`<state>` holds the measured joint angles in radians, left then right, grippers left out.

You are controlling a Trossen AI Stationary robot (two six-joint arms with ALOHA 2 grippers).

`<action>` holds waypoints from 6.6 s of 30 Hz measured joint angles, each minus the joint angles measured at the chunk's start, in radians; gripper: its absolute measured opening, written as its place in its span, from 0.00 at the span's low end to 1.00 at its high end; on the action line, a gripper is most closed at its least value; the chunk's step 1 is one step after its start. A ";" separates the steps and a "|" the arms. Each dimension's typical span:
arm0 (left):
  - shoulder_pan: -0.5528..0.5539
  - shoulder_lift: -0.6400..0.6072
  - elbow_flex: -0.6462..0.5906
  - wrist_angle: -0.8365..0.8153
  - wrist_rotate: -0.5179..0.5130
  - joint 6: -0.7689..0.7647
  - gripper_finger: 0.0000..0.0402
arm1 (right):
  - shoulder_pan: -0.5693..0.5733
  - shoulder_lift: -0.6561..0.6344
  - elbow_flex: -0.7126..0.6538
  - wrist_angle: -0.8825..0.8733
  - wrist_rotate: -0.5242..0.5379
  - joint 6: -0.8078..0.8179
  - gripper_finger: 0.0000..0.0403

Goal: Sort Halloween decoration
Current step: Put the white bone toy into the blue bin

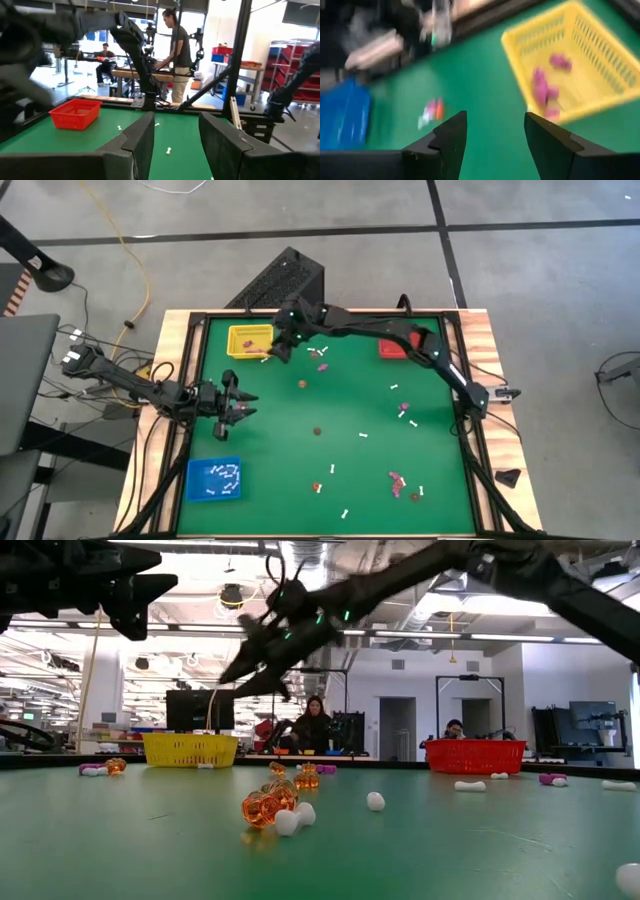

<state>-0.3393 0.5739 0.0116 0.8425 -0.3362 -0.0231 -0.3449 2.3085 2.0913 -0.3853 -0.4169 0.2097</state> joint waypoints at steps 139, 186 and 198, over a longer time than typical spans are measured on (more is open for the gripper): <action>0.000 -0.018 0.000 -0.379 -0.559 -0.281 0.36 | 0.496 -0.155 0.255 -0.798 0.132 -0.561 0.16; 0.229 1.456 1.131 -0.242 0.426 0.034 0.36 | 0.664 -1.450 -1.576 0.097 0.656 -0.035 0.16; 0.259 1.656 1.266 -0.292 0.516 0.027 0.36 | 0.753 -1.438 -1.575 0.081 0.736 -0.045 0.16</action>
<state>-0.0799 2.2297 1.2773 0.5504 0.1799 0.0044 0.4086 0.8709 0.5163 -0.3044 0.3196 0.1650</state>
